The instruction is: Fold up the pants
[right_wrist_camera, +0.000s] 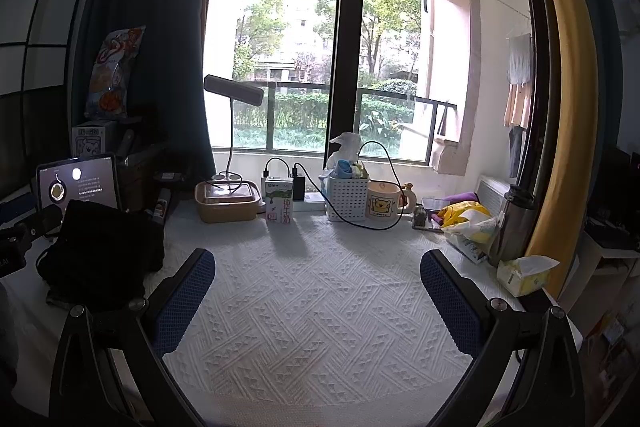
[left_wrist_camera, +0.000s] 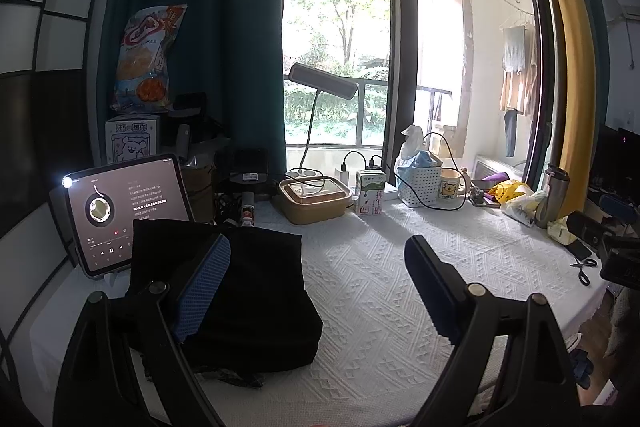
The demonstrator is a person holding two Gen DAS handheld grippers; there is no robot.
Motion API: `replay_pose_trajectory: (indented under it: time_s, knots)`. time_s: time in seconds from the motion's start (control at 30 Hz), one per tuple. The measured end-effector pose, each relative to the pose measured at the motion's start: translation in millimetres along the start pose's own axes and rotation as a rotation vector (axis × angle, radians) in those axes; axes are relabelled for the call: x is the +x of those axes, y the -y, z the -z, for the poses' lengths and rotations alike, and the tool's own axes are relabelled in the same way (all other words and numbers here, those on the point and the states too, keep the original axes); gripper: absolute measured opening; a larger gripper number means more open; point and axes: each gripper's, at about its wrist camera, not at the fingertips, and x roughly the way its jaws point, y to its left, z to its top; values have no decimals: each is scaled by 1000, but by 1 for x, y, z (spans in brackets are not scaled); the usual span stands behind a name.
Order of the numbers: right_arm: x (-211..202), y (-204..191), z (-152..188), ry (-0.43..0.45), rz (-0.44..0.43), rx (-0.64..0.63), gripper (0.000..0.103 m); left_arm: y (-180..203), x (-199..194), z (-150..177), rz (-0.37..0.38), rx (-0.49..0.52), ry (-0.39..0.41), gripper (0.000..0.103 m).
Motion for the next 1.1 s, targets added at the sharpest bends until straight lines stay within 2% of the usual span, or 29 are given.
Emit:
replay_pose_trajectory:
  time_s: [1.1]
  knots:
    - [1,1,3,-8,3,-3,103,0,-1,2,6,5,-6,89]
